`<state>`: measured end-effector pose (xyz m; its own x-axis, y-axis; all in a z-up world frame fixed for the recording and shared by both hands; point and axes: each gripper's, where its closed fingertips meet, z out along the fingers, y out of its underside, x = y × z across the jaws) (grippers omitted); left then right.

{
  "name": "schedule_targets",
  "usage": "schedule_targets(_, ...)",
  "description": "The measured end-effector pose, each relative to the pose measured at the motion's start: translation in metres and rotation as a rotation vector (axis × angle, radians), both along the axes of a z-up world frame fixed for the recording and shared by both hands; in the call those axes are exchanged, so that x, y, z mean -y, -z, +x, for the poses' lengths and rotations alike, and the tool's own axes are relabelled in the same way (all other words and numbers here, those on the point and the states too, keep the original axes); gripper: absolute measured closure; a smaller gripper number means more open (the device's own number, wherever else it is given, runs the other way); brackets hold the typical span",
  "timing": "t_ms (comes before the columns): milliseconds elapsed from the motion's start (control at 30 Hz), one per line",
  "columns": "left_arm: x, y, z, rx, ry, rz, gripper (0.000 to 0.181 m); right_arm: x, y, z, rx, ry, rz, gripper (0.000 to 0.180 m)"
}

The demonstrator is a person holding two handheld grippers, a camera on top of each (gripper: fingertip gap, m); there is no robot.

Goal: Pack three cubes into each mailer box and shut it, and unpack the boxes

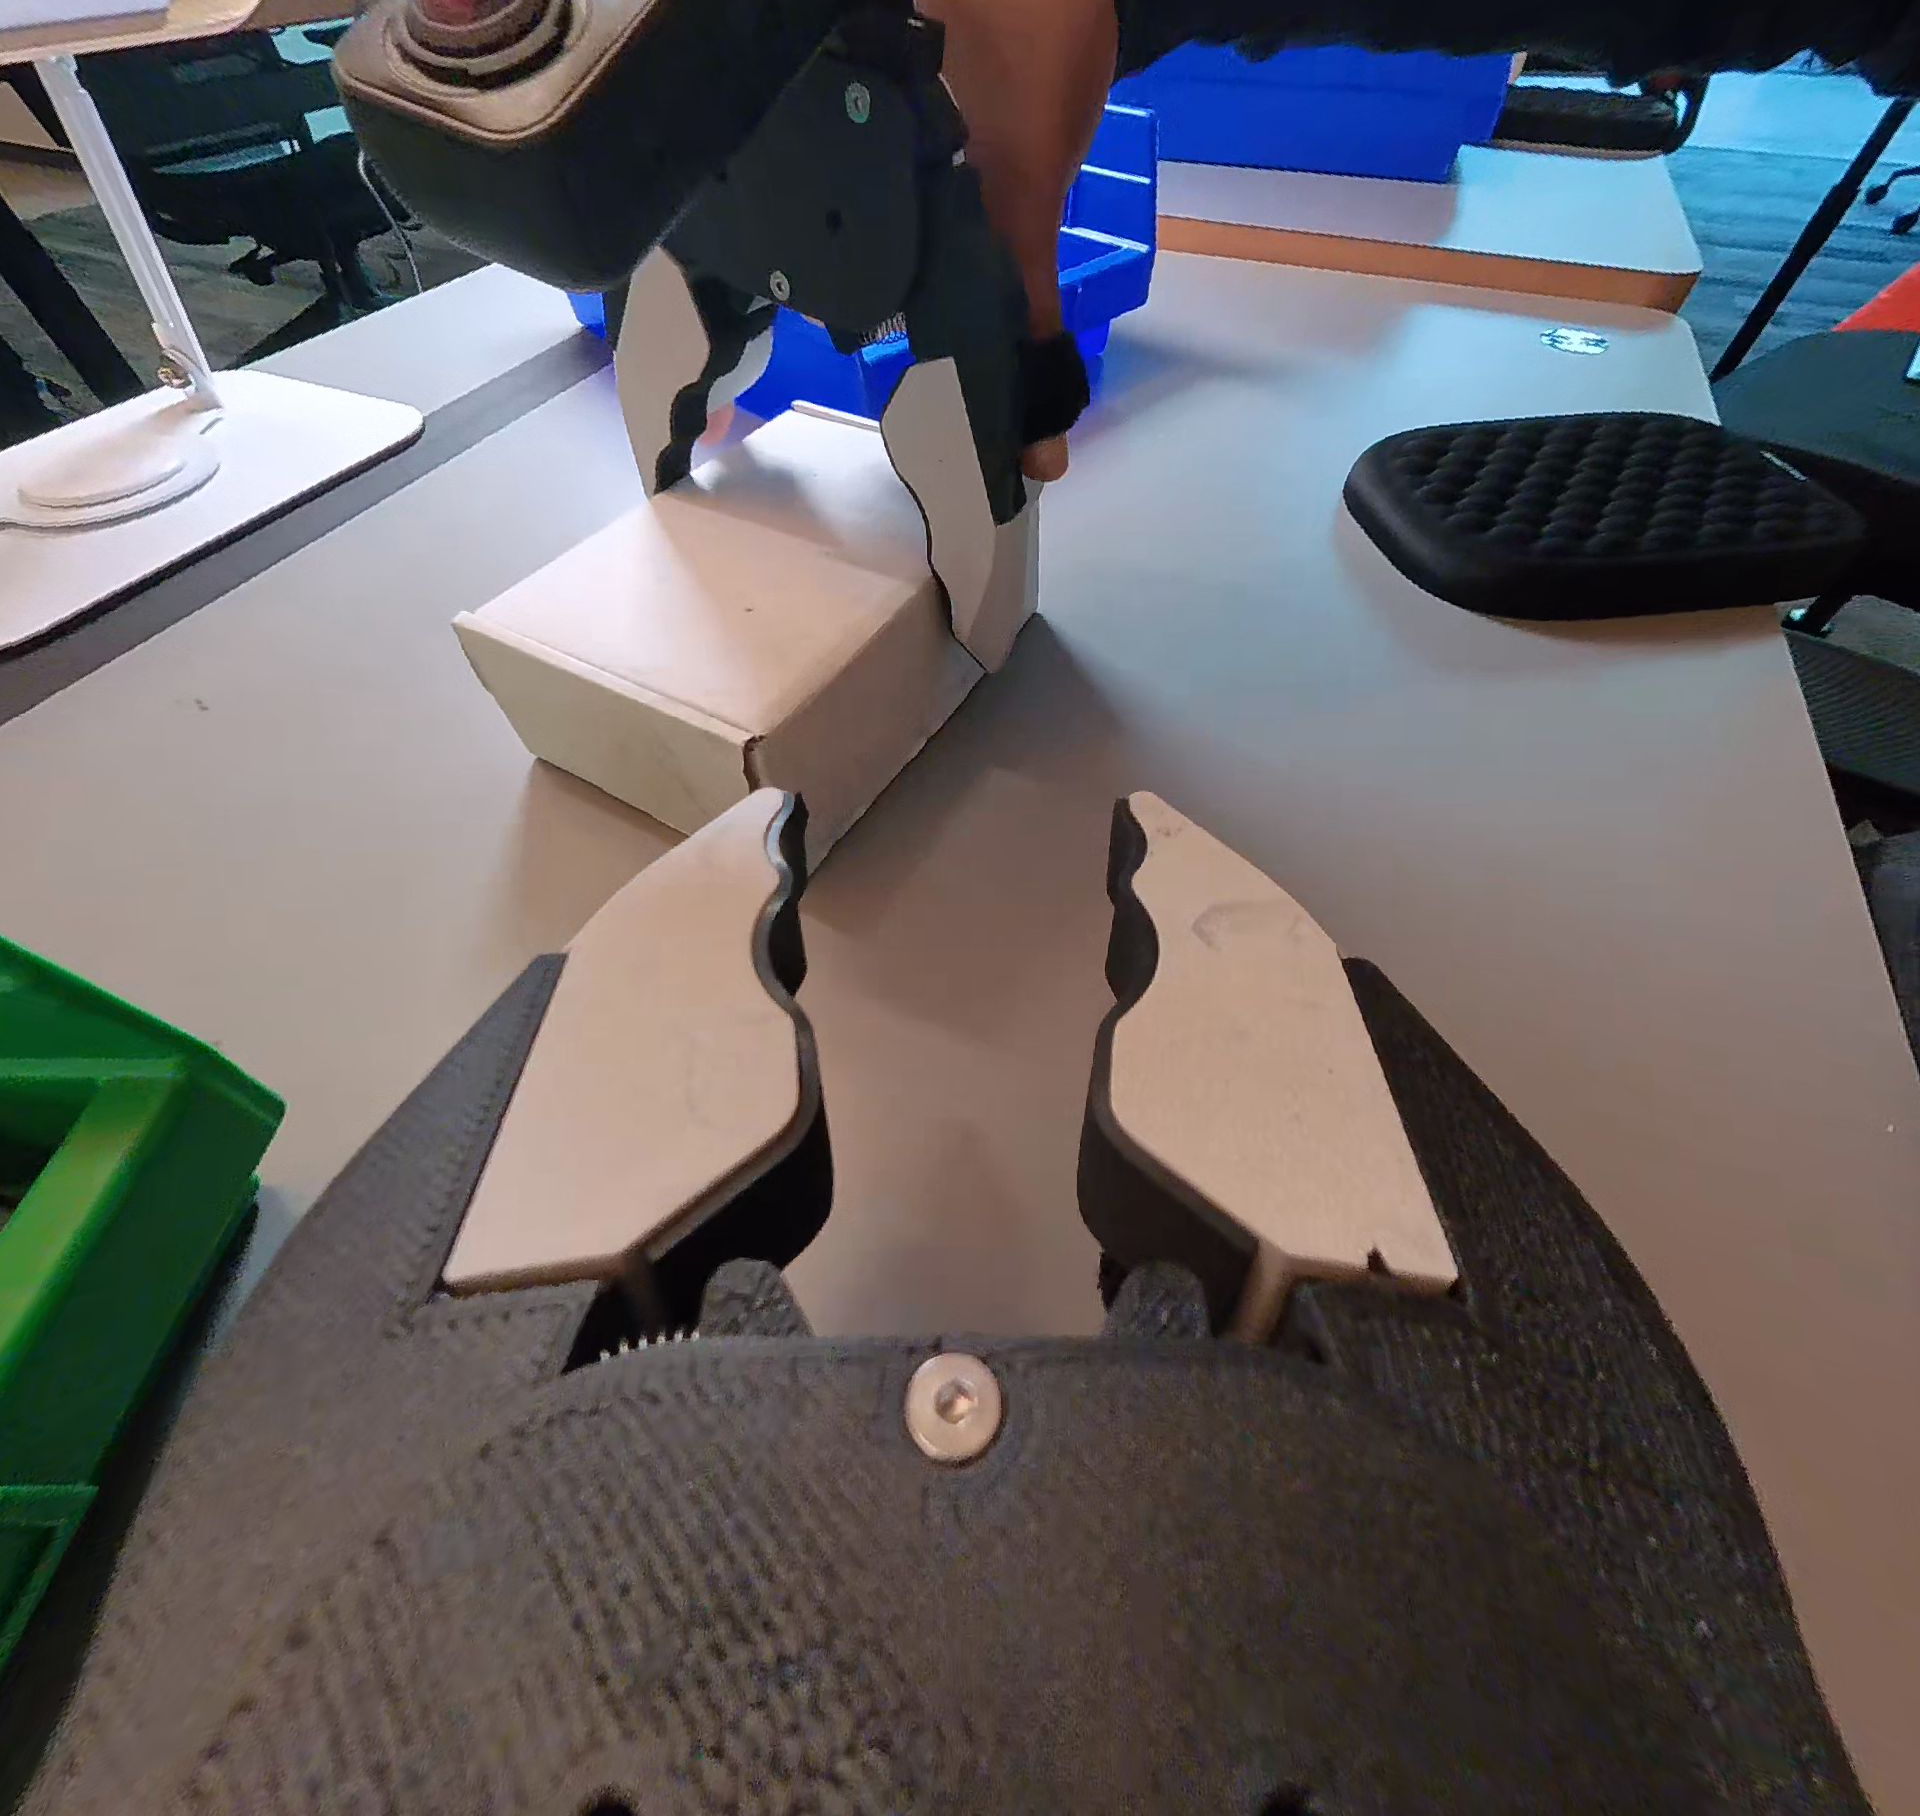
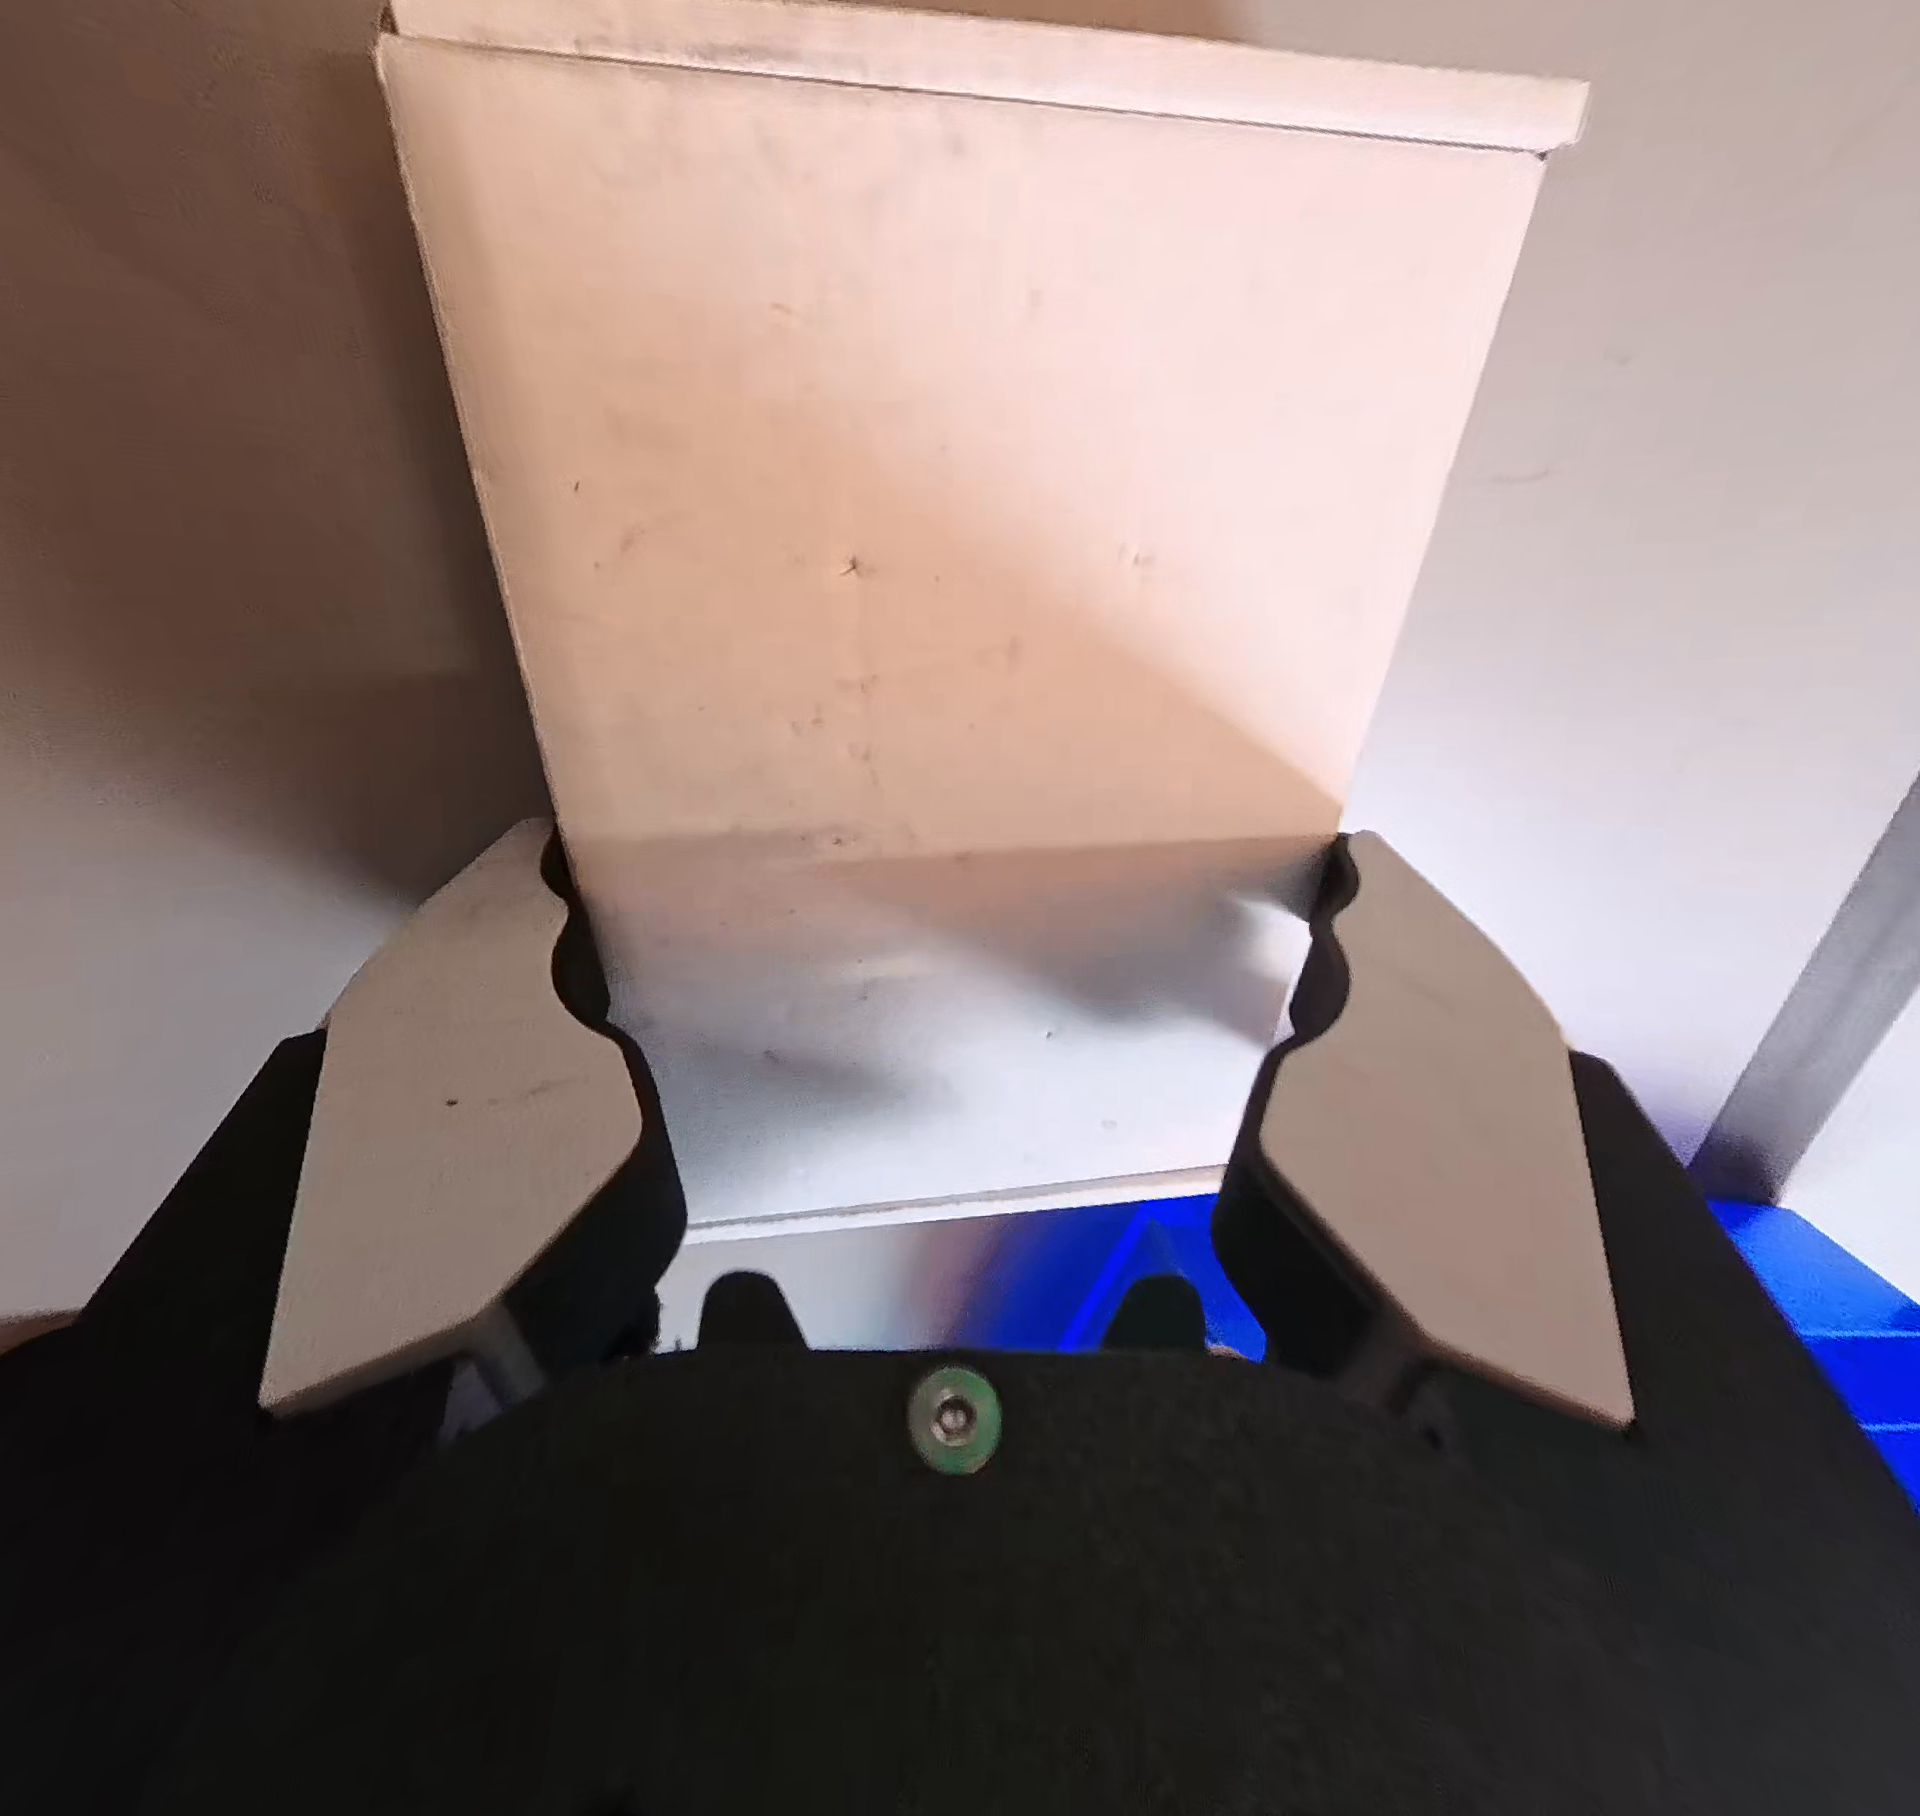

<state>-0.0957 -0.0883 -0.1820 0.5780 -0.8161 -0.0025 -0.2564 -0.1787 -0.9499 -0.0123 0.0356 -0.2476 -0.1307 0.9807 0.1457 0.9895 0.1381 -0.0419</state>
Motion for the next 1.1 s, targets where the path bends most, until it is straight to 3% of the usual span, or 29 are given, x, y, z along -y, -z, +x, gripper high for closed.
schedule_targets(167,0.000,0.002,0.000,-0.006,0.001,-0.002,0.126,0.007,-0.008,0.011,0.024,-0.042,-0.024,0.051)
schedule_targets(267,0.001,0.001,0.000,-0.005,-0.001,0.005,0.126,-0.003,-0.052,0.024,-0.062,-0.013,-0.030,0.052)
schedule_targets(433,0.000,-0.002,0.000,0.028,0.001,-0.009,0.126,-0.064,-0.143,0.094,-0.120,0.151,0.086,0.053)
schedule_targets(567,-0.002,-0.002,-0.001,0.034,-0.010,-0.017,0.126,-0.115,-0.170,0.156,-0.105,0.277,0.165,0.053)
schedule_targets(733,0.000,-0.006,0.000,0.081,0.004,-0.021,0.126,-0.180,-0.144,0.218,-0.017,0.385,0.245,0.053)
schedule_targets(900,-0.001,-0.009,-0.002,0.117,-0.003,-0.010,0.126,-0.234,-0.093,0.238,-0.050,0.435,0.257,0.053)
schedule_targets(1100,-0.002,-0.010,-0.002,0.164,0.010,-0.027,0.126,-0.260,-0.038,0.247,0.002,0.372,0.188,0.053)
